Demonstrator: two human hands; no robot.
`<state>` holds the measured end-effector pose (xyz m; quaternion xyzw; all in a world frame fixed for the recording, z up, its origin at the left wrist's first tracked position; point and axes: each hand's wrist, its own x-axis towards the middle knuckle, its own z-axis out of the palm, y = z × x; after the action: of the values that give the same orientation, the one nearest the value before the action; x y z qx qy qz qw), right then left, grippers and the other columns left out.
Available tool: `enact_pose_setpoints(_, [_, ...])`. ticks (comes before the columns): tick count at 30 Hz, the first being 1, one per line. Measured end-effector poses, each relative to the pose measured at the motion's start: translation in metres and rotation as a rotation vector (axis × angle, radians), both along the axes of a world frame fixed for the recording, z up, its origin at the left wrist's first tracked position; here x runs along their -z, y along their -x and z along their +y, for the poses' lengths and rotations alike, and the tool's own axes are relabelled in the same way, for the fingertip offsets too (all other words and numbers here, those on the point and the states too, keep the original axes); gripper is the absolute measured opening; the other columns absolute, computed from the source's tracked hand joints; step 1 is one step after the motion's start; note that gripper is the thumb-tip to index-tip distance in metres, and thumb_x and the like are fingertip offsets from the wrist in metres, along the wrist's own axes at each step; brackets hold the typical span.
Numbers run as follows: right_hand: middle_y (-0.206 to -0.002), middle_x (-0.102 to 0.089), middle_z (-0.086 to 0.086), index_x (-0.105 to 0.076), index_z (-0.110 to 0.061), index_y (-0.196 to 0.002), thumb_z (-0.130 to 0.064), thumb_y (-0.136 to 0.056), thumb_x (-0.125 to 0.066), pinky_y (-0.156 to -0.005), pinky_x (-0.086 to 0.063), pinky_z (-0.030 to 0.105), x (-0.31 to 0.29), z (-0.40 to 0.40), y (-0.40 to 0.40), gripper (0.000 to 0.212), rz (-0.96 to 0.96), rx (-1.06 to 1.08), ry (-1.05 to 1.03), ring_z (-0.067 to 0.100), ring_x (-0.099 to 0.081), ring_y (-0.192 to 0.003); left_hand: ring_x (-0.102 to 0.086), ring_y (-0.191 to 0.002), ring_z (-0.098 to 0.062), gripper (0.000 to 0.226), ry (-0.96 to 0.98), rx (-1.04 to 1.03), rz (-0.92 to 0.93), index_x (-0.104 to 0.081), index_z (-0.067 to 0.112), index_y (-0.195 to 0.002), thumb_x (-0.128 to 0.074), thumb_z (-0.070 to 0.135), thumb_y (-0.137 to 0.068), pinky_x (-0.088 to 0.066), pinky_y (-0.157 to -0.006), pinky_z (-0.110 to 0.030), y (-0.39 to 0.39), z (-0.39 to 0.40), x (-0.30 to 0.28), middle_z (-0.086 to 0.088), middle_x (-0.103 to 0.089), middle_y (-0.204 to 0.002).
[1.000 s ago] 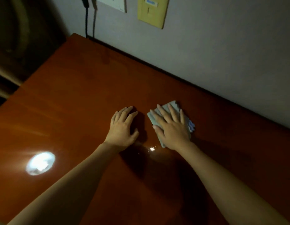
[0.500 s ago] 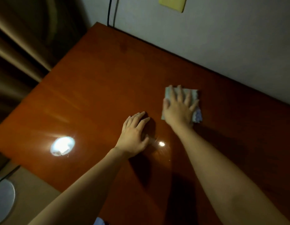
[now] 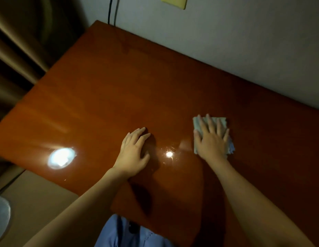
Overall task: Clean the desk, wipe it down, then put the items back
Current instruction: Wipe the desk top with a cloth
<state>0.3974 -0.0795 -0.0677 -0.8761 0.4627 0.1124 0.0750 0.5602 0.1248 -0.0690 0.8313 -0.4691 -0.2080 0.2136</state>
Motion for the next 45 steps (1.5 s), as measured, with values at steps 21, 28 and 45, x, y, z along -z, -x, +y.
enact_pose_setpoints(21, [-0.159, 0.006, -0.007, 0.007, -0.04, -0.148, -0.056, -0.093, -0.003, -0.116, 0.004, 0.055, 0.001, 0.098, 0.063, 0.058, -0.007, -0.006, -0.001, 0.024, 0.008, -0.146, -0.004, -0.145, -0.015, 0.06, 0.001, 0.002, 0.047, -0.03, 0.022, -0.145, -0.054, 0.026, -0.09, 0.006, -0.116, -0.034, 0.034, 0.09, -0.003, 0.001, -0.016, -0.156])
enact_pose_setpoints(28, [-0.16, 0.006, -0.002, 0.006, -0.036, -0.15, -0.051, -0.099, -0.012, -0.112, 0.006, 0.062, 0.001, 0.133, -0.028, 0.056, -0.08, 0.129, -0.058, 0.031, 0.012, -0.145, -0.007, -0.145, -0.015, 0.056, 0.04, 0.026, 0.077, -0.034, 0.017, -0.143, -0.049, 0.011, -0.089, 0.009, -0.115, -0.029, 0.038, 0.105, -0.003, 0.0, -0.021, -0.154])
enact_pose_setpoints(45, [-0.16, 0.003, -0.002, 0.004, -0.036, -0.15, -0.047, -0.1, -0.014, -0.114, 0.006, 0.058, -0.003, 0.169, 0.084, 0.054, -0.071, 0.186, -0.035, 0.027, 0.01, -0.146, -0.012, -0.143, -0.017, 0.051, -0.054, -0.055, 0.093, -0.035, 0.016, -0.143, -0.043, 0.009, -0.093, -0.009, -0.117, -0.033, 0.062, 0.127, -0.027, 0.001, -0.028, -0.151])
